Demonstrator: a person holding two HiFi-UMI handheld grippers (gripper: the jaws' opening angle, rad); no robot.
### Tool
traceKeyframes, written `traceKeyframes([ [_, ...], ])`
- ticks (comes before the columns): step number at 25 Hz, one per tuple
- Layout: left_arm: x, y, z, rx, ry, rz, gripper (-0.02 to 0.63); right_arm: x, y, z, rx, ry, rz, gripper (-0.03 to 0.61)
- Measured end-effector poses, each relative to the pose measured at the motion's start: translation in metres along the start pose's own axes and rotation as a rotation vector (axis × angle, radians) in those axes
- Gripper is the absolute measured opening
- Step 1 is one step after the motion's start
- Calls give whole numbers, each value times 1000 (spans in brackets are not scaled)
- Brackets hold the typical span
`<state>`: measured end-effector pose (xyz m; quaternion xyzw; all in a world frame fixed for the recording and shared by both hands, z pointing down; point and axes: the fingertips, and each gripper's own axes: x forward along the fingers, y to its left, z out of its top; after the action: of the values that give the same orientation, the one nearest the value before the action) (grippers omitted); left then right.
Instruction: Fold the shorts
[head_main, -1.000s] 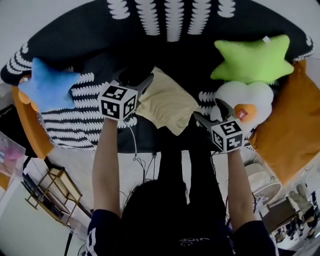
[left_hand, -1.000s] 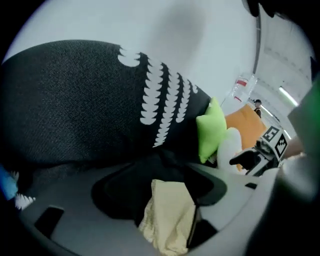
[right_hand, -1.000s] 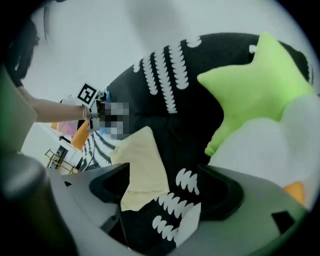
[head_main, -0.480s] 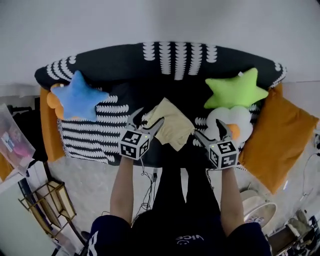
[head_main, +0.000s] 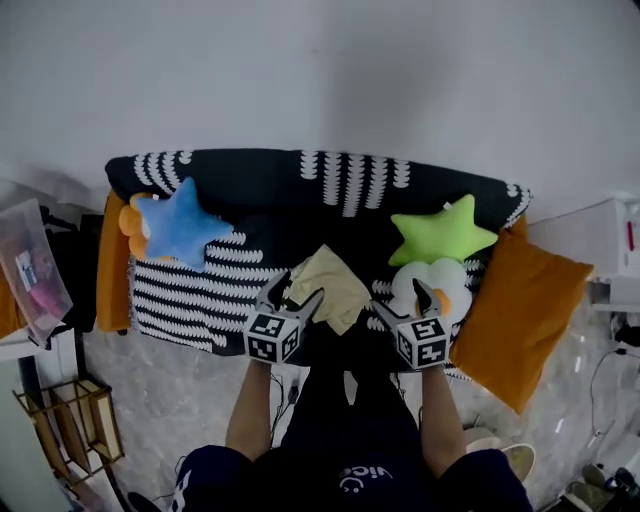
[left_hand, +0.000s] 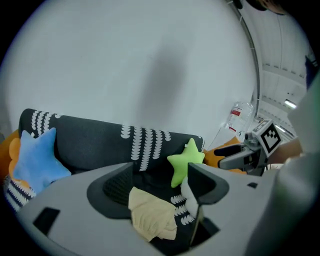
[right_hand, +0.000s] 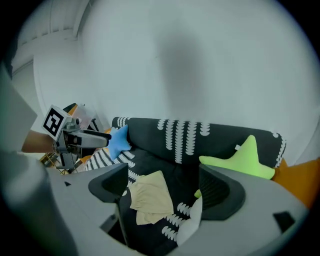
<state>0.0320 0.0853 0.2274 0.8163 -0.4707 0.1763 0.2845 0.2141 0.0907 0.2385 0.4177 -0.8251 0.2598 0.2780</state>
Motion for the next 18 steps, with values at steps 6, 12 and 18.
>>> traceKeyframes([
  [6,-26,-28,26,37,-49,27,324,-29,14,30,-60,-67,-2,410],
  [12,-53,-46,49,29,-130,52,324,-57,22,46,-124,-113,-32,410],
  [18,-74,-66,66,108,-174,71,324,-92,20,79,-153,-216,-68,410],
])
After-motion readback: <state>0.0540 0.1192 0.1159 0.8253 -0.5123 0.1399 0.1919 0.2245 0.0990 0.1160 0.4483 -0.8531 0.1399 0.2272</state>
